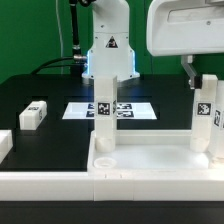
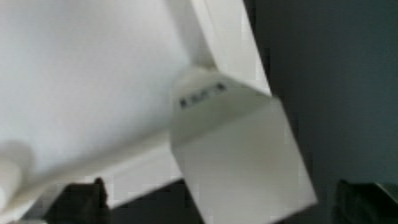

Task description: Assemble desk

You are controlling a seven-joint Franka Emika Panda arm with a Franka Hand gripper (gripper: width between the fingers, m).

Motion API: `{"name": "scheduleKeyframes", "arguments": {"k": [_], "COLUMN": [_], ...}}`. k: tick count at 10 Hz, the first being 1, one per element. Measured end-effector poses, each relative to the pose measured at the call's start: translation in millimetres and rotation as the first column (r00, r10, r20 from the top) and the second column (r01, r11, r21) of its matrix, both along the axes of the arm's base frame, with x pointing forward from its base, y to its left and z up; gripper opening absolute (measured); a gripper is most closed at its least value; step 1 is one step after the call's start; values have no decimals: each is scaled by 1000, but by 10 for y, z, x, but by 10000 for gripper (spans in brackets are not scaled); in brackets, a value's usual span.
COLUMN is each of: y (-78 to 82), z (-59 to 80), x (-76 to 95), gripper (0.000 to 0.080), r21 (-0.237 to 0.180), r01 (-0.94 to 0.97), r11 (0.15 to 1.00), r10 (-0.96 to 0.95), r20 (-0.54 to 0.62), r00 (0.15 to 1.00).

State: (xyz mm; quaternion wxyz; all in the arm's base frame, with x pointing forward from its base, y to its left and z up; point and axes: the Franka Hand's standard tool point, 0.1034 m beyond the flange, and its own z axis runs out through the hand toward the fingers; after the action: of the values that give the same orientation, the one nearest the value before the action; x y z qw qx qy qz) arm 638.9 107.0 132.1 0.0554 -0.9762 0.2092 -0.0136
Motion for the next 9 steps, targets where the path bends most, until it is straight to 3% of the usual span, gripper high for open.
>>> {"name": "scheduleKeyframes", "arguments": {"k": [2, 5, 6, 7, 8, 9], "y": [96, 92, 93, 94, 93, 94], "z": [-119, -141, -142, -145, -148, -149], "x": [-49, -57, -57, -58, -60, -61], "gripper": [649, 649, 555, 373, 373, 235], "r21": [-7, -13, -11, -8, -7, -7], "r01": [-6, 30, 53, 146, 221, 279], "r11": [1000, 999, 999, 989, 975, 960], "r10": [6, -31, -53, -146, -221, -279], "r20": [-10, -17, -20, -29, -37, -43], "r00": [1000, 999, 998, 989, 975, 959]}}
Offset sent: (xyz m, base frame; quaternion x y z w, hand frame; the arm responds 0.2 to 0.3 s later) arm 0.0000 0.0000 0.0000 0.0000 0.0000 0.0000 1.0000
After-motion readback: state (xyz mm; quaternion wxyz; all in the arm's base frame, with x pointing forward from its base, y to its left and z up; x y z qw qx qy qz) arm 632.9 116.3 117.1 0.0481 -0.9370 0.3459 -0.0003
